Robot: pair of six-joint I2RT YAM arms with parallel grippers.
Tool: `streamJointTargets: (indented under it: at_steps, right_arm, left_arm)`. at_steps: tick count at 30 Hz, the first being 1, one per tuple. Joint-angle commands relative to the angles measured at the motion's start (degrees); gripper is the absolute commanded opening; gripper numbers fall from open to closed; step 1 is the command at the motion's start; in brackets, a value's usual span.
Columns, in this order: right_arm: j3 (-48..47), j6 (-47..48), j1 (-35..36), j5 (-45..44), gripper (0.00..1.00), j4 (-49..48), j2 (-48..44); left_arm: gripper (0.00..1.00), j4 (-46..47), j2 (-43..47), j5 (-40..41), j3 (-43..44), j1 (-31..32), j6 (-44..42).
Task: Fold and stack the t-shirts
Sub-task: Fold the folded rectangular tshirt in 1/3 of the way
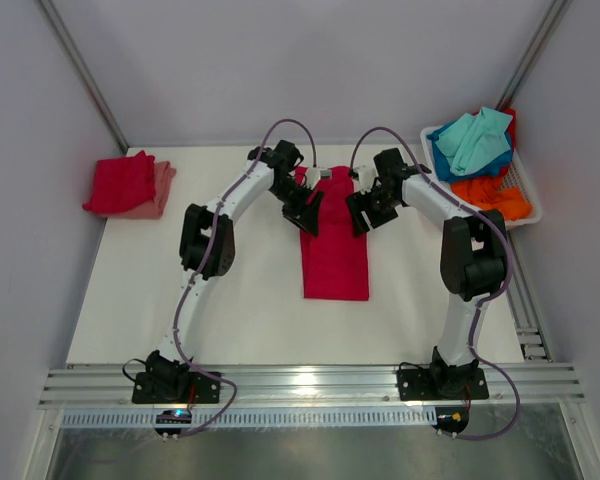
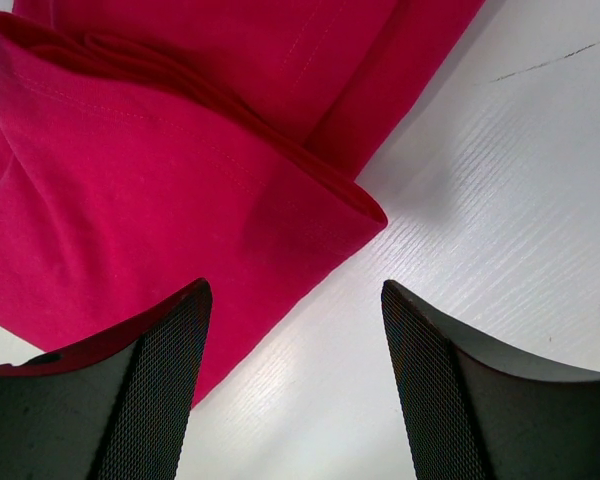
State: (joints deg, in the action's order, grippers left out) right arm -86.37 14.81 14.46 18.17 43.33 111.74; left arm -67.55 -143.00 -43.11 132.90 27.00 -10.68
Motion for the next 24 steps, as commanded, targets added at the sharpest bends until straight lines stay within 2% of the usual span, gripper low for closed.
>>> streamJointTargets:
  at_steps: [1, 14, 18, 24]
  right_arm:
    - [-2.0, -0.8, 0.1, 1.1, 0.73, -1.1, 0.0]
    - [-2.1, -1.3, 0.3, 1.3, 0.73, -1.1, 0.0]
    - [-2.1, -1.4, 0.2, 1.2, 0.73, -1.1, 0.2]
    - [-1.8, -1.4, 0.2, 1.2, 0.73, -1.2, 0.1]
  left_arm:
    - [0.54, 1.5, -0.4, -1.2, 0.4, 0.2, 0.8]
    - [0.51, 2.2, -2.5, -0.6, 0.3, 0.7, 0.5]
    - [0.00, 2.2, -2.4, -0.1, 0.3, 0.7, 0.7]
    - [0.00, 0.5, -0.3, 1.3, -0.1, 0.6, -0.8]
